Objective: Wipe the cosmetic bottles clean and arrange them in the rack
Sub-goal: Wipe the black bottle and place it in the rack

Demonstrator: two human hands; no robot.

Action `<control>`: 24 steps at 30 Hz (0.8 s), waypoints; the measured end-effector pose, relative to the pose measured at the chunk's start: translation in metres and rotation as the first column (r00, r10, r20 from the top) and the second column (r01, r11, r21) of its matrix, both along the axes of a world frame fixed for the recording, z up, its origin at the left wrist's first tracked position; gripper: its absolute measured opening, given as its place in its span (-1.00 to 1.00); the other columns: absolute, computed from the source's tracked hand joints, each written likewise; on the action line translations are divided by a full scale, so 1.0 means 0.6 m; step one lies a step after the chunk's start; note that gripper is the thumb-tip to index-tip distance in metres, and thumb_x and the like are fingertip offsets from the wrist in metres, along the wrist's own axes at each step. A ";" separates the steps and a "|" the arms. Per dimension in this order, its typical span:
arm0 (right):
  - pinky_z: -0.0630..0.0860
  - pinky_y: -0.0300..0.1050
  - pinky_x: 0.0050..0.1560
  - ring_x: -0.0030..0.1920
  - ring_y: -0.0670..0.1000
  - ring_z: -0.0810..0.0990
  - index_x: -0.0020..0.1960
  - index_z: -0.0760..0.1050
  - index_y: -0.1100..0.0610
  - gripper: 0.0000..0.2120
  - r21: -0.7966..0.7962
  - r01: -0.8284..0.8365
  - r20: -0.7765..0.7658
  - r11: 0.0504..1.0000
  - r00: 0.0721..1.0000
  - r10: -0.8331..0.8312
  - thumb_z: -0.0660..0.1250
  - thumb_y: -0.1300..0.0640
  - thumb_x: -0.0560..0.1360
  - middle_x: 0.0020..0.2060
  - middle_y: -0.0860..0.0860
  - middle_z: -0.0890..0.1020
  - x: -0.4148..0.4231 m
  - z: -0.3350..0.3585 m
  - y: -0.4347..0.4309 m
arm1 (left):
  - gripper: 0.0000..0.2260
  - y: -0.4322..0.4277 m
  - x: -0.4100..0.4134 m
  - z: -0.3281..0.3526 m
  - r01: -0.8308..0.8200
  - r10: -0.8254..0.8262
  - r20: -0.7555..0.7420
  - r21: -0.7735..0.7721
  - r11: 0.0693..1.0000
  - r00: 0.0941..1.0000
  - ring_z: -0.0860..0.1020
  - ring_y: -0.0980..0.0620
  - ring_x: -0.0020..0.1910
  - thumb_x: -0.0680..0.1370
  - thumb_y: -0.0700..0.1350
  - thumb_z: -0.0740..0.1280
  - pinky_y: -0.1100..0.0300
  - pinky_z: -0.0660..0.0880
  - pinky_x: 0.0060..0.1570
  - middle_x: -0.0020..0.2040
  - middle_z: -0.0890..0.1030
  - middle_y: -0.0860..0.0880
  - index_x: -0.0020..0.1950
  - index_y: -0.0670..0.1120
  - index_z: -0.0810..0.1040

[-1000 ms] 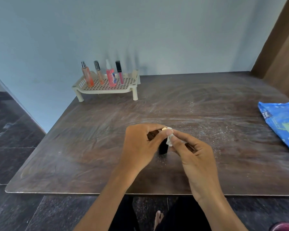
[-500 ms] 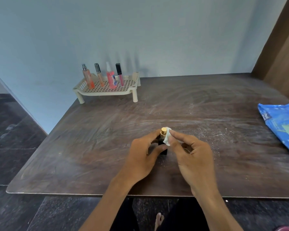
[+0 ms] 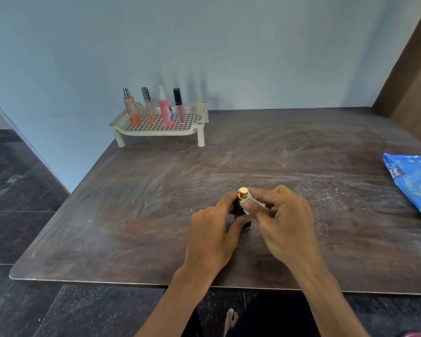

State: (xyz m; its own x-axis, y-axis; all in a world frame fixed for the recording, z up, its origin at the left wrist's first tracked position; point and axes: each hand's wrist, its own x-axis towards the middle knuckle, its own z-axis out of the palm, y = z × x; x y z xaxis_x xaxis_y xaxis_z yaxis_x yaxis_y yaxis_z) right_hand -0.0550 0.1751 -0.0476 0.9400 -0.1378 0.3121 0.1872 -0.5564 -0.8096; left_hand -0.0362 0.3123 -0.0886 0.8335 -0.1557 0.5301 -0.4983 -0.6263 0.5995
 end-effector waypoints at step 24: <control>0.52 -0.37 -0.11 -0.08 -0.20 0.63 -0.01 0.67 -0.12 -0.85 0.207 -0.061 -0.027 0.976 0.997 0.068 0.47 -0.03 0.43 -0.12 -0.20 0.66 -0.001 -0.023 -0.020 | -0.44 0.015 0.008 0.013 0.209 -0.232 -0.268 -0.112 0.971 0.935 0.40 0.26 0.13 0.57 0.00 0.40 0.48 0.37 0.17 0.12 0.36 0.09 0.54 0.07 0.30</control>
State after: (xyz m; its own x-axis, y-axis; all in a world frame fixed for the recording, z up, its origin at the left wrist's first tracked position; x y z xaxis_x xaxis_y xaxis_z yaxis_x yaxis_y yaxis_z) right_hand -0.0556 0.1633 -0.0616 0.9585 -0.1346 0.2514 0.1880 -0.3648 -0.9119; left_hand -0.0313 0.3211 -0.0809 0.8985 -0.3188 0.3017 -0.4255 -0.4633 0.7774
